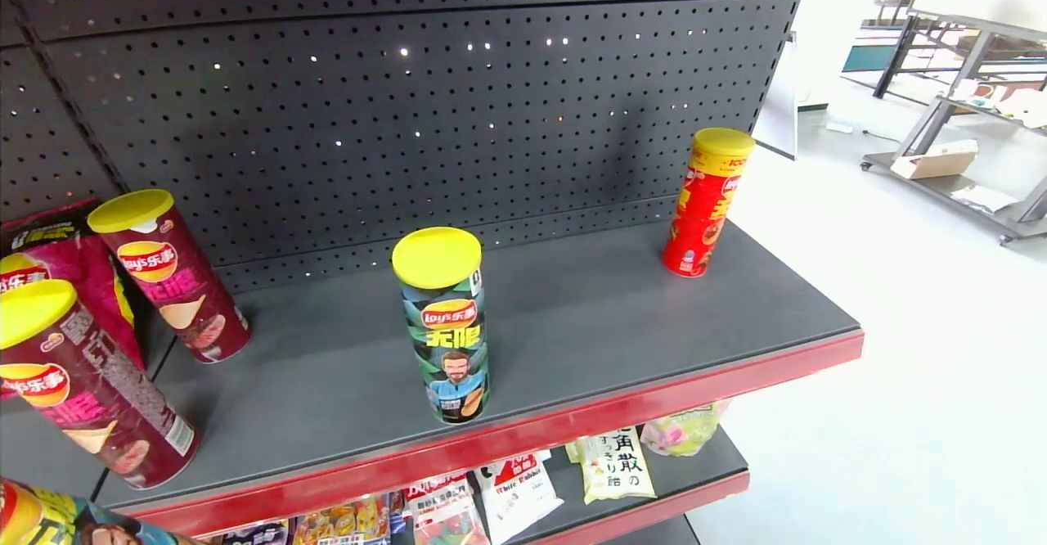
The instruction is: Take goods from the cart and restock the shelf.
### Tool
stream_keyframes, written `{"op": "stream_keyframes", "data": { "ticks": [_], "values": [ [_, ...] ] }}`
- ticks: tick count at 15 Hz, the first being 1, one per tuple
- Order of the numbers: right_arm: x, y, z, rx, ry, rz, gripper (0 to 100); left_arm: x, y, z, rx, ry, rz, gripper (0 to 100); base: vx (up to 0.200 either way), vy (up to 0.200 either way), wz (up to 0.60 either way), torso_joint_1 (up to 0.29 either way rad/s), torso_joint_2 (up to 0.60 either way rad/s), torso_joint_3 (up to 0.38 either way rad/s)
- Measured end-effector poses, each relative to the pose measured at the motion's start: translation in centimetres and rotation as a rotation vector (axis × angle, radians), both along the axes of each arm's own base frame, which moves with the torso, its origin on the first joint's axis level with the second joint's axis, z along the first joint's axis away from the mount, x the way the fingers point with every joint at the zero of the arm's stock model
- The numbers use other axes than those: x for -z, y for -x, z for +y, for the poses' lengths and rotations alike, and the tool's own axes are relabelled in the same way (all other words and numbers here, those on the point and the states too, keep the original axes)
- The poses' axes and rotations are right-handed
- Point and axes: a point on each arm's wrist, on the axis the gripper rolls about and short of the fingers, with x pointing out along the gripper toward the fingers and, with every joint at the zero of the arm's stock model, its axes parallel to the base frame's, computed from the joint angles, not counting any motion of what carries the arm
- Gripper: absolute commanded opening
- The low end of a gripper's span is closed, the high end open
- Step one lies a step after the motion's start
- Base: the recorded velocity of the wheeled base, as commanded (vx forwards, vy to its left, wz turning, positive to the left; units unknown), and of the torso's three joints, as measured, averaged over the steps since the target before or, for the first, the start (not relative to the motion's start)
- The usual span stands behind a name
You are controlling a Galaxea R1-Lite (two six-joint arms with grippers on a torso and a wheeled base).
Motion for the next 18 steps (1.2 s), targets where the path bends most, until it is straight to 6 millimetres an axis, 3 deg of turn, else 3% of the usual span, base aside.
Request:
{"op": "stream_keyframes", "data": {
  "ticks": [5,9,14,18],
  "values": [
    [0.0,0.0,0.0,0.001,-0.003,0.0,100,-2.1,-2.3,-0.1,0.002,-0.004,0.016,0,0.0,0.0,0.0,0.0,0.0,0.0],
    [0.0,0.0,0.0,0.002,-0.003,0.0,100,-3.7,-6.7,-0.3,0.005,-0.008,0.062,0,0.0,0.0,0.0,0.0,0.0,0.0],
    [0.0,0.0,0.0,0.002,-0.003,-0.001,100,-3.7,-11.5,-0.9,0.067,-0.044,0.15,0,0.0,0.0,0.0,0.0,0.0,0.0],
    [0.0,0.0,0.0,0.002,-0.003,-0.001,100,-3.9,-15.6,-1.9,0.092,-0.065,0.121,0,0.0,0.0,0.0,0.0,0.0,0.0]
  ]
}}
